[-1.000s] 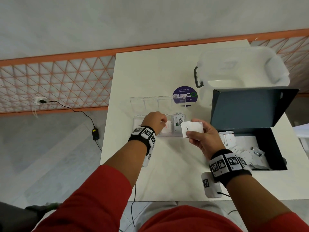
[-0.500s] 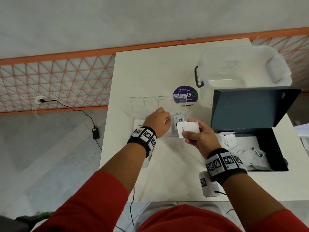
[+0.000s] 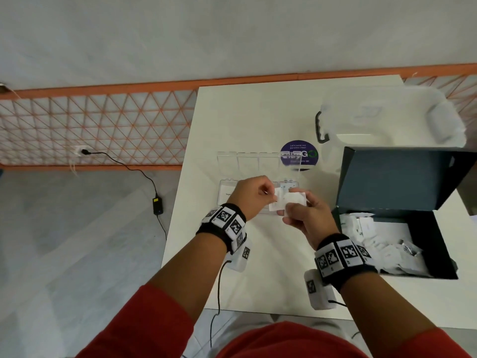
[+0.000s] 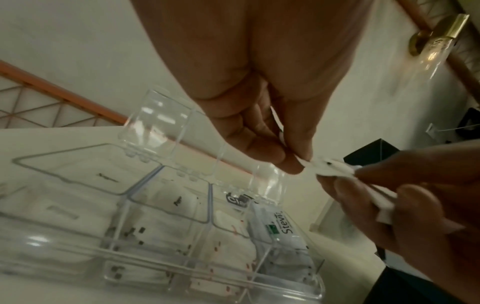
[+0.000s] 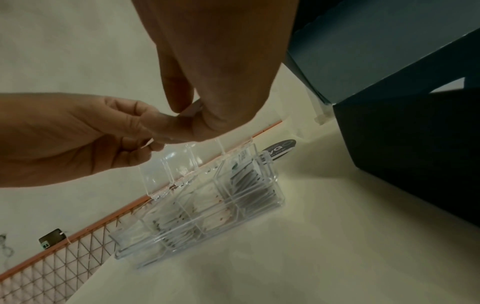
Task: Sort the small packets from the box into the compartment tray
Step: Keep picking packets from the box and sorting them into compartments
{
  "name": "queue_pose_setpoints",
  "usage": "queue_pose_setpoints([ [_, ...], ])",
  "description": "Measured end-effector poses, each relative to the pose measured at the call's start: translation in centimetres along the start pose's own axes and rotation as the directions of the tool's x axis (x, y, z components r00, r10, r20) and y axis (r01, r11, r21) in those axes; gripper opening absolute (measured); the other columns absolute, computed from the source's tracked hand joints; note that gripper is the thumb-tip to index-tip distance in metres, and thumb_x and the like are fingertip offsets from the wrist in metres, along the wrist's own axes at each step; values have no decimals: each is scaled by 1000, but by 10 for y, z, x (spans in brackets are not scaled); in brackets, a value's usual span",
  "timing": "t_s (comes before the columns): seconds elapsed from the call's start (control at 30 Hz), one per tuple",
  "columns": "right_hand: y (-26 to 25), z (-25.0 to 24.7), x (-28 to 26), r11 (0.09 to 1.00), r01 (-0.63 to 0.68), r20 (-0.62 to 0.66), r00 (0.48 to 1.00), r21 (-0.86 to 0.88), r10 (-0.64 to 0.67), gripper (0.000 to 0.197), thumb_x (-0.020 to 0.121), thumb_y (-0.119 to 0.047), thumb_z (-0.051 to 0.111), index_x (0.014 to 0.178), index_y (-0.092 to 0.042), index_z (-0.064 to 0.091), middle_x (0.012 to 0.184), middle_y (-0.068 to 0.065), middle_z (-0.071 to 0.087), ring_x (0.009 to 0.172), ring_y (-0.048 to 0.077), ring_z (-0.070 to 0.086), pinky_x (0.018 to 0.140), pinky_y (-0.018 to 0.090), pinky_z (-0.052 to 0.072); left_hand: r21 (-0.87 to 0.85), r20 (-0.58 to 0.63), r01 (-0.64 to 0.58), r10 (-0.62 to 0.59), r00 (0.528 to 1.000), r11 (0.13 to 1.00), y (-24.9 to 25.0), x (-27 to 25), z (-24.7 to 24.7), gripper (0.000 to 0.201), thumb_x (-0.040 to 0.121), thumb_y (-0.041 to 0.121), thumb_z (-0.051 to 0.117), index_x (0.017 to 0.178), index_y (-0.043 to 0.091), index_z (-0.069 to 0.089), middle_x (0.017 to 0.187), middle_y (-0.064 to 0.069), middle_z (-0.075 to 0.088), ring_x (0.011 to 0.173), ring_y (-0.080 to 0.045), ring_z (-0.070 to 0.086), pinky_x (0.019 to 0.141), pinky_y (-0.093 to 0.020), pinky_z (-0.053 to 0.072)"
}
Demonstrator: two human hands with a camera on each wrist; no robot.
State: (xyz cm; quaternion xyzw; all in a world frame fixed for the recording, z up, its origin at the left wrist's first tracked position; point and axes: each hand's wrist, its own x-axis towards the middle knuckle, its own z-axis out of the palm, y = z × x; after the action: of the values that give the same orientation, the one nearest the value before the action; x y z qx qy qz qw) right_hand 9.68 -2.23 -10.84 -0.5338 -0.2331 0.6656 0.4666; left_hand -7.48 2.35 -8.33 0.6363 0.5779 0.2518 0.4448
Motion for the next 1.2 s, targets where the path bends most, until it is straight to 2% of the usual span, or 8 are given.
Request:
queue_pose_setpoints([
  [0.2, 0, -4, -2, 998, -19, -23, 1000, 56, 20, 31, 90, 3, 56, 115, -12, 66, 98, 8, 77, 87, 36, 74, 60, 30, 59, 28, -26, 45, -45, 999, 999, -9, 2, -18, 23, 82, 10, 69, 81, 33, 70, 77, 12, 68, 75, -3, 65, 71, -13, 47],
  [0.37, -4, -5, -2, 997, -27, -35, 999, 69, 30, 30, 90, 4, 57, 112, -12, 67, 99, 10, 76, 84, 37, 74, 58, 30, 59, 2, -113, 45, -44, 993, 999, -13, 7, -33, 24, 79, 2, 67, 89, 23, 67, 92, 9, 66, 78, -9, 66, 59, -10, 47],
  [0.57, -5, -4, -1, 999, -24, -37, 999, 49, 26, 29, 91, 4, 55, 110, -13, 68, 104, 15, 73, 83, 35, 74, 58, 30, 58, 272, -107, 142, -117, 987, 952, -33, 23, -41, 14, 83, 7, 66, 88, 19, 72, 96, 2, 68, 81, -11, 62, 61, -3, 39],
  [0.7, -7, -5, 2, 993, -52, -20, 998, 106, 54, 29, 93, 3, 50, 113, -11, 66, 105, 18, 73, 80, 37, 73, 57, 33, 59, 582, 7, 53, -70, 998, 811, -43, 29, -35, 15, 88, 15, 64, 97, 22, 72, 104, 2, 69, 101, -18, 58, 88, -28, 42],
  [0.87, -6, -6, 4, 991, -63, 10, 998, 115, 63, 32, 95, 5, 48, 118, -10, 64, 103, 14, 74, 84, 36, 74, 59, 36, 60, 807, 74, -62, 4, 997, 587, -49, 29, -22, 13, 87, 25, 65, 98, 29, 69, 117, 6, 53, 111, -19, 45, 92, -36, 30],
  [0.97, -3, -5, 2, 997, -42, 8, 999, 57, 42, 28, 95, 3, 54, 115, -13, 65, 91, 4, 77, 80, 27, 75, 59, 34, 60, 810, 65, -64, 20, 998, 583, -53, 27, -18, 15, 87, 26, 63, 99, 30, 71, 115, 4, 47, 109, -20, 42, 91, -35, 30],
  [1.1, -2, -8, 1, 999, -13, -2, 1000, -30, 12, 27, 93, -6, 63, 118, -16, 66, 102, 10, 75, 82, 31, 75, 60, 31, 57, 793, 56, -74, 48, 997, 605, -50, 24, -19, 21, 91, 25, 54, 102, 27, 71, 114, 2, 48, 106, -20, 43, 90, -35, 30],
  [1.2, -4, -8, 1, 997, 3, -30, 1000, -73, -5, 26, 88, -7, 70, 110, -20, 71, 104, 10, 74, 75, 28, 74, 57, 26, 54, 636, 14, -94, 110, 994, 766, -36, 22, -23, 18, 90, 22, 55, 99, 19, 70, 112, 1, 52, 97, -18, 51, 90, -34, 38],
])
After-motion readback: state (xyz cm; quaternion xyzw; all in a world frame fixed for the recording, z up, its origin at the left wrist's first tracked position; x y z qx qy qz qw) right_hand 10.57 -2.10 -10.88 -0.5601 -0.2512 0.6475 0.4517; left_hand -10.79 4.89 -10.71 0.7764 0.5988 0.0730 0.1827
